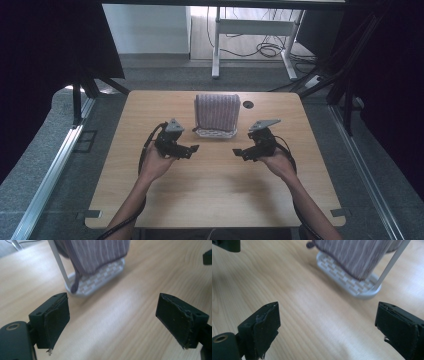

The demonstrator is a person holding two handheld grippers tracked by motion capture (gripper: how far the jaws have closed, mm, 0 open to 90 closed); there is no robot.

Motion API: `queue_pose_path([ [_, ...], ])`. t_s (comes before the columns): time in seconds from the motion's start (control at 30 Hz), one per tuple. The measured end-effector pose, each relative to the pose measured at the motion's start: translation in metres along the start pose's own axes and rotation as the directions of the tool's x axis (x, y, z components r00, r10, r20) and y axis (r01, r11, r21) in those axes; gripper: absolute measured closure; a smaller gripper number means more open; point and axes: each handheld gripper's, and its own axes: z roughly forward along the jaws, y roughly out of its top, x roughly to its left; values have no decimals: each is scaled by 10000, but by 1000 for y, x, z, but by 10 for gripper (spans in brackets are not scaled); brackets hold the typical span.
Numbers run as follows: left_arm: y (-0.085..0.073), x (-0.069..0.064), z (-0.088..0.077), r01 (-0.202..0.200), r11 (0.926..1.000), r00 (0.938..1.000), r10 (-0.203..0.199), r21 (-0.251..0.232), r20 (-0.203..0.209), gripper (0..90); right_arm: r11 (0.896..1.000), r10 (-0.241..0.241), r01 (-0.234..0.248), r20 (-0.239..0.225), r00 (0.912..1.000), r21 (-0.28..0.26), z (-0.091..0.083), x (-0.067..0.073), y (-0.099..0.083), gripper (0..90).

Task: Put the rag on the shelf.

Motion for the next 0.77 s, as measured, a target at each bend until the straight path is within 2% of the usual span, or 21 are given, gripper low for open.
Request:
queue_pose_path([
  [0.13,-24,-8,5,182,9998,9996,-184,110,231,116,9998,36,-37,47,10000,218,10,4,-20,60],
  [0.17,-36,-12,7,288,9994,9994,-292,175,199,116,9997,85,-85,-1,10000,232,12,5,-24,60],
  [0.2,-36,-12,7,288,9994,9994,-292,175,199,116,9997,85,-85,-1,10000,232,12,5,-24,60],
  [0.27,-53,-17,13,332,9984,9994,-336,454,86,116,9994,166,-167,38,9999,304,19,8,-36,52],
  [0.37,-62,-18,18,282,9971,9996,-283,706,-4,116,9988,169,-171,49,9998,461,25,10,-43,47],
  [0.4,-65,-19,20,281,9961,9996,-279,831,-42,116,9979,-20,14,99,9999,653,32,12,-50,36],
  [0.43,-69,-18,23,321,9953,9995,-318,913,-46,116,9979,-20,14,99,9999,653,32,12,-50,36],
  [0.53,-76,-18,33,287,9926,9995,-270,1177,-160,117,9968,105,-110,65,9999,794,43,11,-58,19],
  [0.6,-76,-18,33,313,9926,9995,-299,1176,-139,119,9964,202,-217,184,9996,817,49,10,-64,0],
  [0.63,-76,-17,33,299,9925,9995,-286,1186,-127,116,9981,-208,172,603,9980,592,52,10,-68,0],
  [0.77,-76,-17,33,341,9918,9993,-319,1230,-199,103,9974,-313,267,696,9971,667,52,10,-68,0],
])
